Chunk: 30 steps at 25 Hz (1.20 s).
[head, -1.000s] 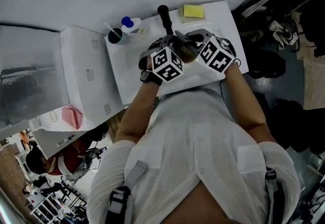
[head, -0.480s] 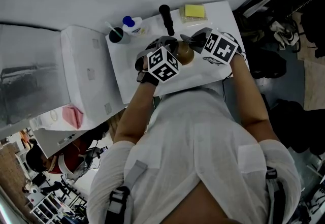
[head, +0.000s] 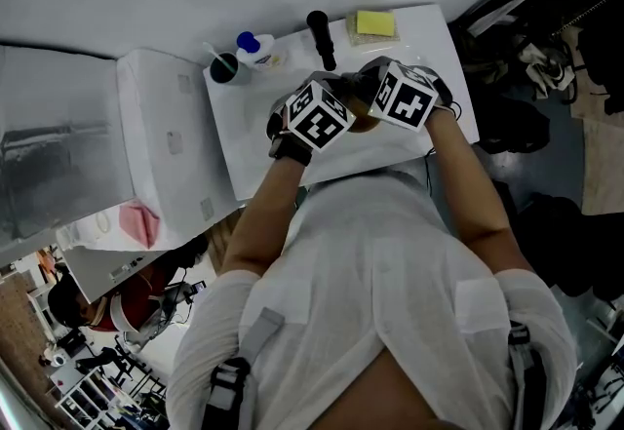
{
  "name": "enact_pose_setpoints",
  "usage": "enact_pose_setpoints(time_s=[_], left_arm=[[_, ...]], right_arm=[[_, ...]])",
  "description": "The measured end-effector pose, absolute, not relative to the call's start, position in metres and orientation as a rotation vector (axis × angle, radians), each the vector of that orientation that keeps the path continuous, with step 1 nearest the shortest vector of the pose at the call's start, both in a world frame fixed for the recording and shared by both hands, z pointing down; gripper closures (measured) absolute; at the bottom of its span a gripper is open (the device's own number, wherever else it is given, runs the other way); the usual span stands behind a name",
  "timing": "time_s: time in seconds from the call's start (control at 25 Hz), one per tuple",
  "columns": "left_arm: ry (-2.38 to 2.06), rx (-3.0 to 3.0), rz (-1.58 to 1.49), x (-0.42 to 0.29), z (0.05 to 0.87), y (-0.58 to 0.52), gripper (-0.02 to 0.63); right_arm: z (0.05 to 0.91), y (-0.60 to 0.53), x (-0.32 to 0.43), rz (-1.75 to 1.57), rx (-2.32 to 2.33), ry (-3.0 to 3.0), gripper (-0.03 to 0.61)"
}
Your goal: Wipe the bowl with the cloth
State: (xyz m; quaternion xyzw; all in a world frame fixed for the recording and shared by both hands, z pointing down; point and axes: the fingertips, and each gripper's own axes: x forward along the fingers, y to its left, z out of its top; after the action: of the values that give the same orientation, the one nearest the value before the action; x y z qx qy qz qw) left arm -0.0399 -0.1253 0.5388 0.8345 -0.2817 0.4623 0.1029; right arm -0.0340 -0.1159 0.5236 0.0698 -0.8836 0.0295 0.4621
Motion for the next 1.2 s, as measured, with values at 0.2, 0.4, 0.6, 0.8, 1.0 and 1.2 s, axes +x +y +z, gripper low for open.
enact_pose_setpoints(time_s=[0.2, 0.4, 0.6, 0.8, 1.0, 1.2], left_arm=[[-0.811, 2.356, 1.351, -0.042, 0.543, -0.124, 0.597], [-0.84, 2.268, 1.325, -0.05, 0.548, -0.124, 0.597], [-0.896, 2.202, 1.207, -0.055, 0.554, -0.125, 0.597], [-0.981, 2.18, 1.108, -0.06, 0.555, -0.13, 0.595], [-1.031, 2.155, 1.043, -0.064, 0.555, -0.129, 0.595], [-0.96, 2.216, 1.108, -0.057, 0.56, -0.12, 0.536]], right_arm=[[0.535, -0.122, -0.038, -0.088, 0.172, -2.086, 0.518], [0.539, -0.123, -0.04, 0.021, 0.223, -2.127, 0.523], [0.545, -0.123, -0.037, 0.131, 0.279, -2.145, 0.523], [0.549, -0.125, -0.033, 0.221, 0.358, -2.158, 0.522], [0.55, -0.125, -0.03, 0.257, 0.398, -2.151, 0.517], [0.55, -0.125, -0.025, 0.164, 0.359, -2.116, 0.529]])
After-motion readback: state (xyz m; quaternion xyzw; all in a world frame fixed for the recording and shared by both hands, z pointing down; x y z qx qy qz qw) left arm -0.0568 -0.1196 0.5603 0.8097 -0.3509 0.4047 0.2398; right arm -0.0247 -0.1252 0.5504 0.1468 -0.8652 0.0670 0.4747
